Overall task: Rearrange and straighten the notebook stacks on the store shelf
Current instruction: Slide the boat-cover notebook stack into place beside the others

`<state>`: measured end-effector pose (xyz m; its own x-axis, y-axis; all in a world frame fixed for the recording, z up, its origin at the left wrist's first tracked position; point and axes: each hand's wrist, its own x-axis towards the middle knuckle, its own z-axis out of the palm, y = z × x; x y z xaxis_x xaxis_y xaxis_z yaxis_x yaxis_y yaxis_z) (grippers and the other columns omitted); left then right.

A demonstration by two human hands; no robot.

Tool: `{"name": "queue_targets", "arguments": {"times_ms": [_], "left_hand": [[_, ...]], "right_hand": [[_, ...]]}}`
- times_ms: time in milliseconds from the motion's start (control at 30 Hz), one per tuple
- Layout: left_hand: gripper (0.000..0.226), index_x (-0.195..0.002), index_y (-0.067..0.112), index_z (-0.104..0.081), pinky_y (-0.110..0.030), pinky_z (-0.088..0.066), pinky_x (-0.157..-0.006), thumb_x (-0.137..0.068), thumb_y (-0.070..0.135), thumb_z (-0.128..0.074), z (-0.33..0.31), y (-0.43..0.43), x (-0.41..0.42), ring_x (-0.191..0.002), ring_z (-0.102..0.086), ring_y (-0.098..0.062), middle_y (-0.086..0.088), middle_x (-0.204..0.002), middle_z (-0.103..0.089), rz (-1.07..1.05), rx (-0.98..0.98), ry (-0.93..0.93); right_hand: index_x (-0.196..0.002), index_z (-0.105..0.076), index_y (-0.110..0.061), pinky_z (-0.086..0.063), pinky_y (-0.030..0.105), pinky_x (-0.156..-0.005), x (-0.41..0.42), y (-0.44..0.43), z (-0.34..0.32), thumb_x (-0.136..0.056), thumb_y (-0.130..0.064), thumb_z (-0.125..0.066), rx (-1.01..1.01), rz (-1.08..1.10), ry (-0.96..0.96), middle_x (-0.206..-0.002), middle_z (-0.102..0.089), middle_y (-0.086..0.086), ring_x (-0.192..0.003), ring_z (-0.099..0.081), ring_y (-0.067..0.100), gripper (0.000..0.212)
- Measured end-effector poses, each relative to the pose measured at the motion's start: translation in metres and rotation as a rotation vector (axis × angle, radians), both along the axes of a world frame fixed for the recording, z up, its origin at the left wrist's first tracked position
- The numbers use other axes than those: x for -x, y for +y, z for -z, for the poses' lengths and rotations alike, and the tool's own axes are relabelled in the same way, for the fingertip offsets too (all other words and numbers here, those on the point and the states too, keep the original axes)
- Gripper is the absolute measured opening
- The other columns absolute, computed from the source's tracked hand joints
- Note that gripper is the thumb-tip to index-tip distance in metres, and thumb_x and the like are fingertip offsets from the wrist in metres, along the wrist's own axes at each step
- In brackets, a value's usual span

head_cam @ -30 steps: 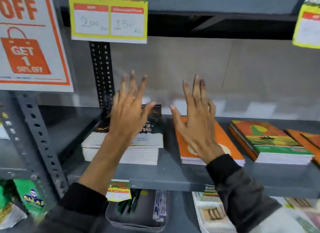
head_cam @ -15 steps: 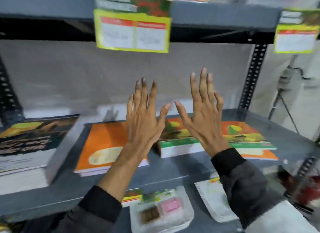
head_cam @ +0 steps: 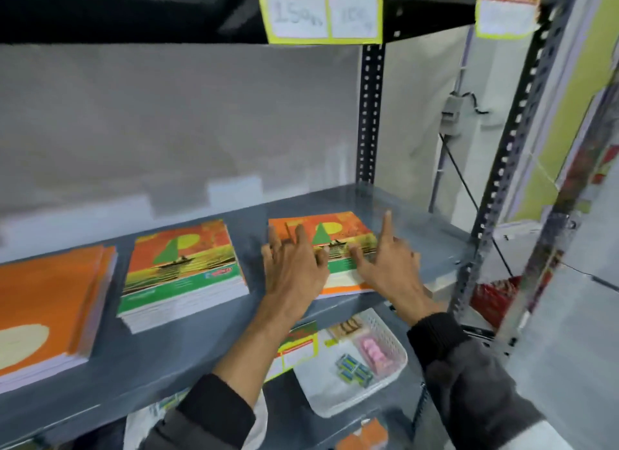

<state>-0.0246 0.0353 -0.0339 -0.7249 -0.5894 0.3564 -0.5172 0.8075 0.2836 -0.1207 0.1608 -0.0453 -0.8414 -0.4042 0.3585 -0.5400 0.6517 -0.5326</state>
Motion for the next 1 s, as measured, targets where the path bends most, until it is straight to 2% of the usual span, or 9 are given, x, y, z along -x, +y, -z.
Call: {"name": "queue_targets", "arguments": {"times_ms": [67, 233, 300, 433, 567, 700, 833, 933, 1000], "left_hand": [[0.055, -0.139, 0.011, -0.037, -0.052, -0.03, -0.107, -0.094, 0.035, -0.056, -0.003, 0.008, 0.007, -0.142, -0.032, -0.039, -0.023, -0.128, -0.061, 0.03, -0.06, 0.091], [0.059, -0.135, 0.018, -0.041, -0.044, -0.043, -0.103, -0.084, 0.004, -0.068, -0.009, 0.014, 0.005, -0.122, -0.054, -0.031, -0.011, -0.125, -0.061, 0.127, -0.382, 0.449], [0.062, -0.133, 0.024, -0.039, -0.045, -0.046, -0.102, -0.084, -0.002, -0.068, -0.015, 0.013, -0.002, -0.12, -0.059, -0.027, -0.006, -0.127, -0.064, 0.196, -0.475, 0.588], [0.064, -0.128, 0.034, -0.036, -0.048, -0.047, -0.106, -0.087, -0.005, -0.066, -0.035, -0.001, -0.024, -0.13, -0.056, -0.022, -0.006, -0.137, -0.061, 0.267, -0.52, 0.769], [0.064, -0.13, 0.032, -0.036, -0.044, -0.046, -0.109, -0.088, -0.006, -0.065, -0.05, -0.034, -0.073, -0.136, -0.05, -0.018, -0.006, -0.142, -0.055, 0.235, -0.506, 0.819], [0.065, -0.133, 0.028, -0.038, -0.044, -0.05, -0.105, -0.086, -0.008, -0.066, -0.049, -0.077, -0.128, -0.135, -0.051, -0.016, -0.006, -0.146, -0.05, 0.121, -0.425, 0.836], [0.067, -0.134, 0.03, -0.038, -0.044, -0.051, -0.104, -0.085, -0.004, -0.068, -0.038, -0.101, -0.157, -0.134, -0.051, -0.015, -0.003, -0.144, -0.052, 0.012, -0.367, 0.783], [0.066, -0.134, 0.028, -0.039, -0.051, -0.043, -0.107, -0.082, -0.004, -0.064, -0.028, -0.117, -0.17, -0.132, -0.051, -0.023, -0.005, -0.135, -0.057, -0.046, -0.361, 0.712], [0.062, -0.137, 0.026, -0.041, -0.053, -0.031, -0.113, -0.084, 0.003, -0.062, -0.023, -0.121, -0.173, -0.139, -0.04, -0.03, -0.008, -0.133, -0.058, -0.158, -0.32, 0.569]], "right_hand": [[-0.159, -0.015, -0.008, -0.034, 0.046, -0.103, 0.007, 0.002, 0.005, -0.094, -0.053, -0.059, 0.026, -0.025, -0.049, -0.128, -0.064, 0.02, -0.127, -0.055, 0.036, 0.091], [-0.155, -0.026, -0.016, -0.043, 0.048, -0.106, 0.01, 0.014, -0.004, -0.09, -0.042, -0.072, 0.323, -0.119, -0.205, -0.122, -0.069, 0.007, -0.121, -0.061, 0.032, 0.084], [-0.154, -0.029, -0.019, -0.047, 0.037, -0.097, 0.004, 0.017, -0.01, -0.089, -0.041, -0.074, 0.412, -0.165, -0.193, -0.109, -0.068, -0.009, -0.112, -0.065, 0.023, 0.082], [-0.151, -0.036, -0.023, -0.042, 0.004, -0.081, -0.019, 0.005, -0.033, -0.089, -0.04, -0.073, 0.558, -0.246, -0.134, -0.109, -0.06, -0.026, -0.095, -0.06, -0.02, 0.074], [-0.15, -0.035, -0.028, -0.045, 0.019, -0.092, -0.059, -0.036, -0.05, -0.091, -0.042, -0.07, 0.632, -0.337, -0.142, -0.116, -0.062, -0.017, -0.102, -0.062, -0.01, 0.07], [-0.151, -0.033, -0.029, -0.039, -0.005, -0.072, -0.101, -0.087, -0.048, -0.092, -0.039, -0.07, 0.623, -0.453, -0.191, -0.094, -0.057, -0.043, -0.086, -0.054, -0.033, 0.069], [-0.153, -0.027, -0.031, -0.046, 0.015, -0.084, -0.128, -0.118, -0.041, -0.092, -0.042, -0.068, 0.555, -0.517, -0.226, -0.114, -0.066, -0.024, -0.091, -0.063, -0.016, 0.074], [-0.154, -0.025, -0.026, -0.043, 0.043, -0.108, -0.143, -0.135, -0.032, -0.093, -0.042, -0.067, 0.472, -0.539, -0.28, -0.135, -0.064, -0.002, -0.125, -0.059, 0.017, 0.076], [-0.153, -0.025, -0.026, -0.034, 0.046, -0.113, -0.148, -0.14, -0.024, -0.093, -0.047, -0.064, 0.325, -0.524, -0.224, -0.14, -0.06, 0.001, -0.137, -0.048, 0.028, 0.075]]}}
